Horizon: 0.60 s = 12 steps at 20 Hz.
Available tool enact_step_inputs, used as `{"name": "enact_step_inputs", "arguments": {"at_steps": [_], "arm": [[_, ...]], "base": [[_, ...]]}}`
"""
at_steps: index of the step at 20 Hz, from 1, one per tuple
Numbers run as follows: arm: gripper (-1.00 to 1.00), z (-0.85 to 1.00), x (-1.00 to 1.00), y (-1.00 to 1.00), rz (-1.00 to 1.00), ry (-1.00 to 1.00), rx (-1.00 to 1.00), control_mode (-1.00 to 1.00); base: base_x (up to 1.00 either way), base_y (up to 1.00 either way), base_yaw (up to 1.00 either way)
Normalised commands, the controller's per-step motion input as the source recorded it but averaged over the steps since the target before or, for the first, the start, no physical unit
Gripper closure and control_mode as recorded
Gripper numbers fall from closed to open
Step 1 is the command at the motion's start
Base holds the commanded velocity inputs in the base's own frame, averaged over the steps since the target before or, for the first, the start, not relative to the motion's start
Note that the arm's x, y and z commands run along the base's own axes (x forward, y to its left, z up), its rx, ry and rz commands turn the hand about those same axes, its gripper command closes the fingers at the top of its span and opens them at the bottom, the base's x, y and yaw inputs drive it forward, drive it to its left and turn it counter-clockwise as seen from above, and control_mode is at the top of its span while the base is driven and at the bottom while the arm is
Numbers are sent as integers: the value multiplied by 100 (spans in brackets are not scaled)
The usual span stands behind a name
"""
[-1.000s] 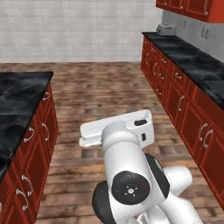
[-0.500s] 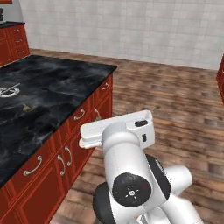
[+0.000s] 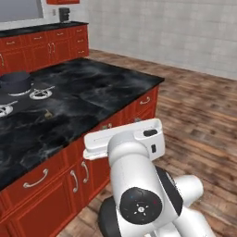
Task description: Turn on the burner for the pot on the stove. Wait thirty seconds for the pot to heat up. Then add the garlic to the pot.
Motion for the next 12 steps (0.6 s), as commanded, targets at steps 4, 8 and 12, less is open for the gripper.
{"name": "enact_step_inputs", "arguments": {"at_steps": [4,8,12], "arm": [[-100,0,0,0,0,0,0,100],[-100,0,0,0,0,0,0,100],[-100,0,0,0,0,0,0,100]], "base": [[100,-54,49],[100,-34,54],[95,-19,52]]}}
